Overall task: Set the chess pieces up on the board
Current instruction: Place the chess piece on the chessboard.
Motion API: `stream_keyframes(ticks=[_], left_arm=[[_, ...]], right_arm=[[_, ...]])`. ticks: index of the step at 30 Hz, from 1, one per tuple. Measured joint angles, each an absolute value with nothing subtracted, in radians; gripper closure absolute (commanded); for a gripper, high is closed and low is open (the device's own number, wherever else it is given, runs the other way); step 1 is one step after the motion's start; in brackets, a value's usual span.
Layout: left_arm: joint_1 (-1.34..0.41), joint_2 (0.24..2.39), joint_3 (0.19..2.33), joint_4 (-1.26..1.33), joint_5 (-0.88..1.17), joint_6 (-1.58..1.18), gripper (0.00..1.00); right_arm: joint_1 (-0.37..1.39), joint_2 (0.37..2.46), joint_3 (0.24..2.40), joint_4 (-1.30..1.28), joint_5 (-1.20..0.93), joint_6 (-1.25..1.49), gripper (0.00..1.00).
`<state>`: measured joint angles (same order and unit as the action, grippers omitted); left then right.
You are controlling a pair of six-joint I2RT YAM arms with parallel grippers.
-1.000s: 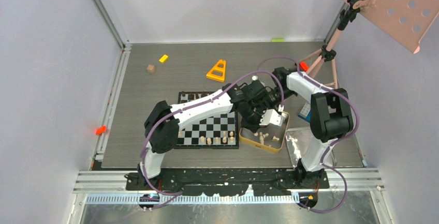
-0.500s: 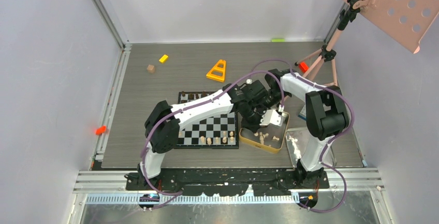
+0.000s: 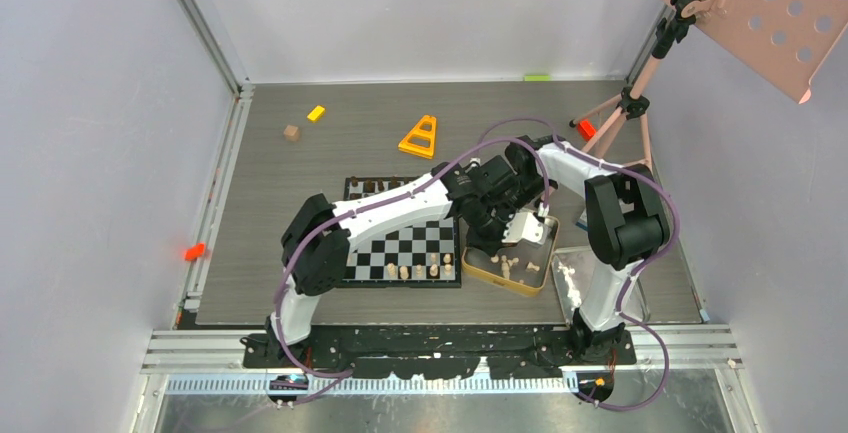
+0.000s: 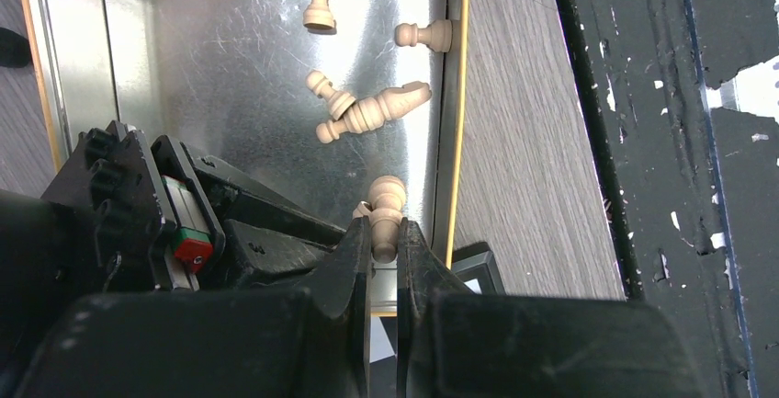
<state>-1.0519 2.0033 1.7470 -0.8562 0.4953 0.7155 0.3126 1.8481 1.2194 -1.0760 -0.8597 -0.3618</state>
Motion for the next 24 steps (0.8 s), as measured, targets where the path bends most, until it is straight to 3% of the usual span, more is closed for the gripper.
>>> stream_keyframes(ticks=[10,24], left_arm=[[-1.052,2.003,1.743,-0.855,0.485,0.715,1.0],[-1.037,1.925,1.718,-0.962,0.432,0.659,1.0]], right_arm=[[0.3,1.848,1.225,-1.079,-0.836,-0.363,0.92],[0.065,1.807,1.298,-1.01,-0.787,-0.331,0.95]])
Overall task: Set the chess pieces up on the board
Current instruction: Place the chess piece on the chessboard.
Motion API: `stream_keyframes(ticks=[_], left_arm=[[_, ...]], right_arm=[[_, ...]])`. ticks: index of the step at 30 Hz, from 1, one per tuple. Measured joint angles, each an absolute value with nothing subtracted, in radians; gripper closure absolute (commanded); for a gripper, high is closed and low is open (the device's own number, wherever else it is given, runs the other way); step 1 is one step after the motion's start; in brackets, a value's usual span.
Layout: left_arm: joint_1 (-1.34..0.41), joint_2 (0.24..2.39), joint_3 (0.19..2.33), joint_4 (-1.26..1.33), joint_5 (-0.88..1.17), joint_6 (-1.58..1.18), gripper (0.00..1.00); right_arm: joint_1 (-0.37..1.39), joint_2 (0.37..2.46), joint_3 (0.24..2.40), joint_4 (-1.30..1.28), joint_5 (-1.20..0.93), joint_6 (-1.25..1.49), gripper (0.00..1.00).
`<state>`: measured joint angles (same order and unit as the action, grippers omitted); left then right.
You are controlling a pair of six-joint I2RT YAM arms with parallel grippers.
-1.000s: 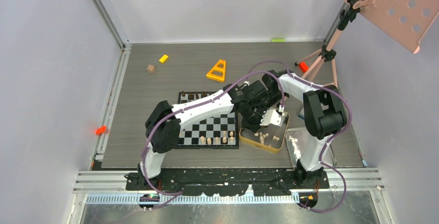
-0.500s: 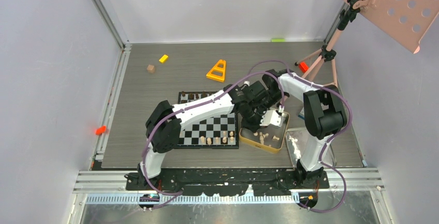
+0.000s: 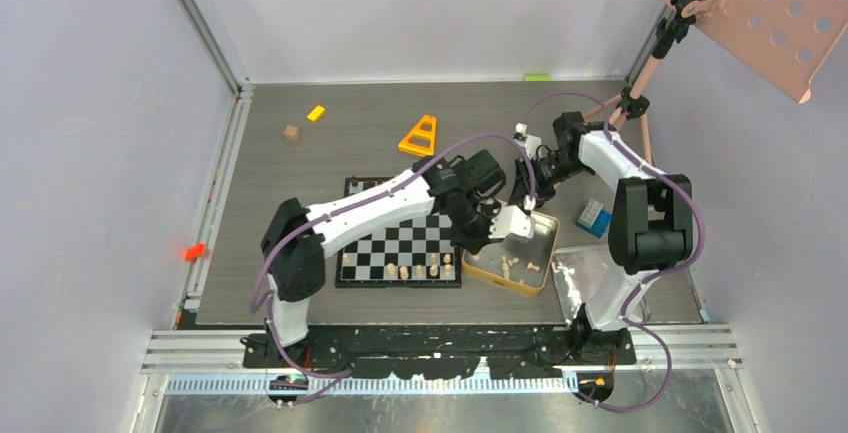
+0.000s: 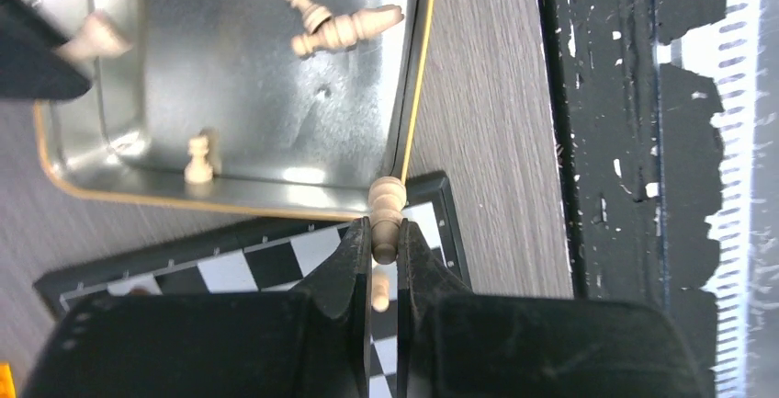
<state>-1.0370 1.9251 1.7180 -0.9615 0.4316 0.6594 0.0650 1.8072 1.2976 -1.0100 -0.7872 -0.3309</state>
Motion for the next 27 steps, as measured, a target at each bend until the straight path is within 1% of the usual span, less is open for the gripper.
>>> stream_keyframes(ticks=[4,8,11,13,19,24,27], left_arm=[[-0.991,1.837,1.718,-1.007,0.43,0.625,1.0],[-0.895,1.738,1.712,-1.058,0.426,0.594,1.0],[-0.817,1.664,1.668,-1.09,0.4,0.578,1.0],[-0.76,1.612,1.613,-1.112,0.366,0.575,1.0],[-0.665,1.483,1.414,-1.166,0.312,0.573,1.0],[-0.632,1.39,1.225,-1.151,0.302,0.579,1.0],[-0.633,1.369,1.127,-1.118,0.302,0.585,1.0]], right_arm=[[0.071,1.729,1.246,-0.965,-0.772,-0.321,0.95],[0.076,1.672,1.222,-0.936,-0.76,-0.313,0.95],[0.076,1.639,1.213,-0.923,-0.755,-0.31,0.95],[0.076,1.627,1.209,-0.914,-0.752,-0.308,0.95],[0.076,1.608,1.189,-0.883,-0.741,-0.301,0.95],[0.076,1.594,1.181,-0.866,-0.738,-0.295,0.95],[0.076,1.59,1.179,-0.861,-0.737,-0.292,0.95]])
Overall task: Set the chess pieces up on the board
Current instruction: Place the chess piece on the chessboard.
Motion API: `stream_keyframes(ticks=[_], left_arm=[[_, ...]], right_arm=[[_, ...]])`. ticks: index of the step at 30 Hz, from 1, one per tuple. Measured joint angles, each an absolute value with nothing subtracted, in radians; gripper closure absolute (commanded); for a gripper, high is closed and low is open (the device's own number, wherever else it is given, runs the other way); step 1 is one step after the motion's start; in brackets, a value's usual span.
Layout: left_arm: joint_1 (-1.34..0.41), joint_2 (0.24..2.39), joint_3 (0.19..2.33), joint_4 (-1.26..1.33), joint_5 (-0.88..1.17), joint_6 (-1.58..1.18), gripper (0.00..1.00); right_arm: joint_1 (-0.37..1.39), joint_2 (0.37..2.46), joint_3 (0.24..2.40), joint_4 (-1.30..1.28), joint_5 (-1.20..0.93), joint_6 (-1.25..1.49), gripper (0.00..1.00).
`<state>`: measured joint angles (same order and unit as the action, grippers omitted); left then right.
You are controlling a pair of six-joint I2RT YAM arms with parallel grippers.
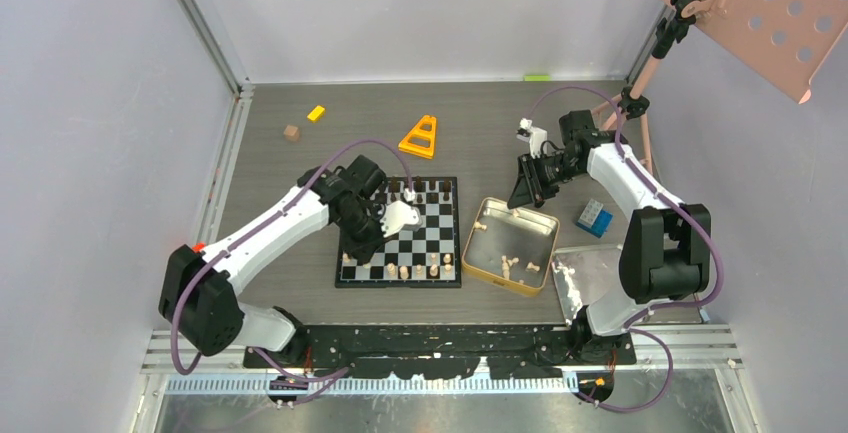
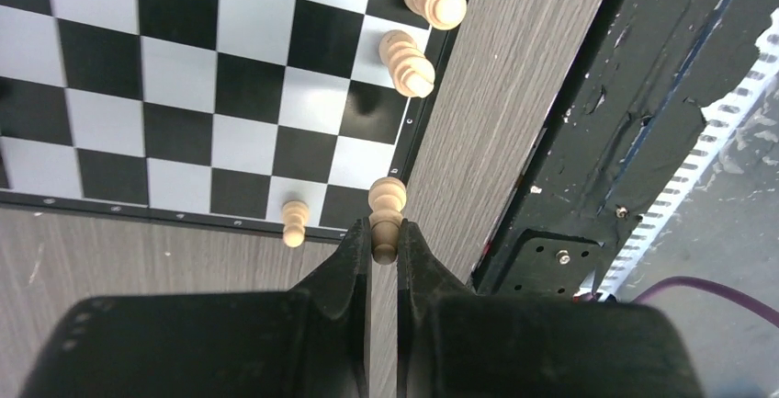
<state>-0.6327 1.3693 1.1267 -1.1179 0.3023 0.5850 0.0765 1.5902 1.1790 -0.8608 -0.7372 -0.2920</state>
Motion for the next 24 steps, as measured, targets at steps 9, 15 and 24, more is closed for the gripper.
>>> stream_keyframes(ticks=[9,15,24], left_arm=[[-0.632,1.364,0.989,-0.969,0.31,0.592,1.0],[-0.632,1.381,0.984,-0.902,0.318,0.587,0.98],[-0.632,1.431,0.971,-0.863,0.318,0.582,0.96]], right_arm=[[0.076,1.59,1.167,-0.857,-0.732,-0.289,0.95],[0.076,1.591,1.167,-0.857,-0.732,-0.29,0.95],[0.076,1.591,1.167,-0.857,-0.731,-0.292,0.95]])
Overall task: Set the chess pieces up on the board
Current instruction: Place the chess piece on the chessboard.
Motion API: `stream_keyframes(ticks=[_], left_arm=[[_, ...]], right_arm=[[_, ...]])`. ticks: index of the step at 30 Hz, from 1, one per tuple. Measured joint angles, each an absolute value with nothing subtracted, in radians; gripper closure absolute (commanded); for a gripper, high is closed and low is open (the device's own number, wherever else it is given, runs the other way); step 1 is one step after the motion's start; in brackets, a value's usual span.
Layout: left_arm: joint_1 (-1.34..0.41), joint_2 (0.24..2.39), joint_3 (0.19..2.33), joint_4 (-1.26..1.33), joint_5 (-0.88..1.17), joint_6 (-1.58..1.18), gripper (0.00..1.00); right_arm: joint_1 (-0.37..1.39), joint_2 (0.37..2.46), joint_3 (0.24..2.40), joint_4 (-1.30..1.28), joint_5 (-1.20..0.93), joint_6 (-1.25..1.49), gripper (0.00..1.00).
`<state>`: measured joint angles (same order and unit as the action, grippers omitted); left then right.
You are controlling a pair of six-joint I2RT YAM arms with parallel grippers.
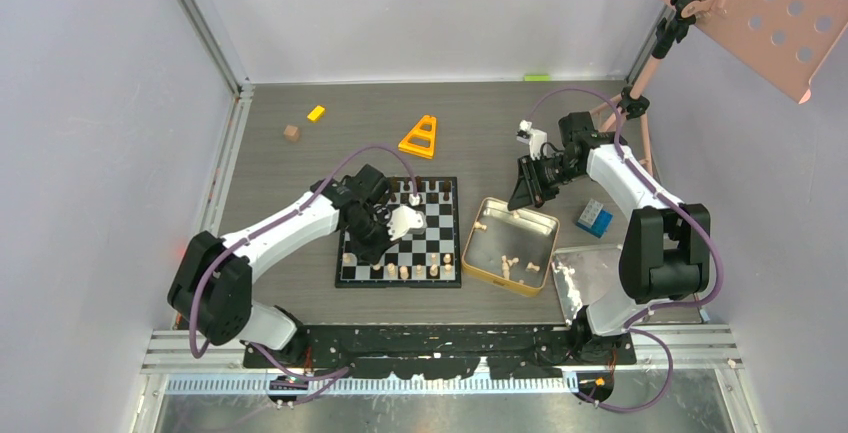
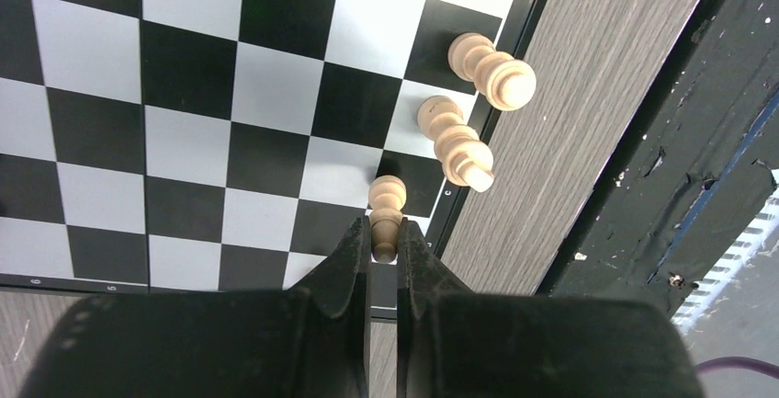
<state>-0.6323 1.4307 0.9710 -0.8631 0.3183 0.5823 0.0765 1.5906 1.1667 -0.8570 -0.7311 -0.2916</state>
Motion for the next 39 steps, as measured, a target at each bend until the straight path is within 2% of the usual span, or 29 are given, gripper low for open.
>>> stream_keyframes(ticks=[39], left_arm=[[-0.68,1.403,0.913,-0.844,0.289,0.532,0.91]], right_arm=[[0.076,1.591,1.167,-0.858,-0.73,-0.298,0.95]])
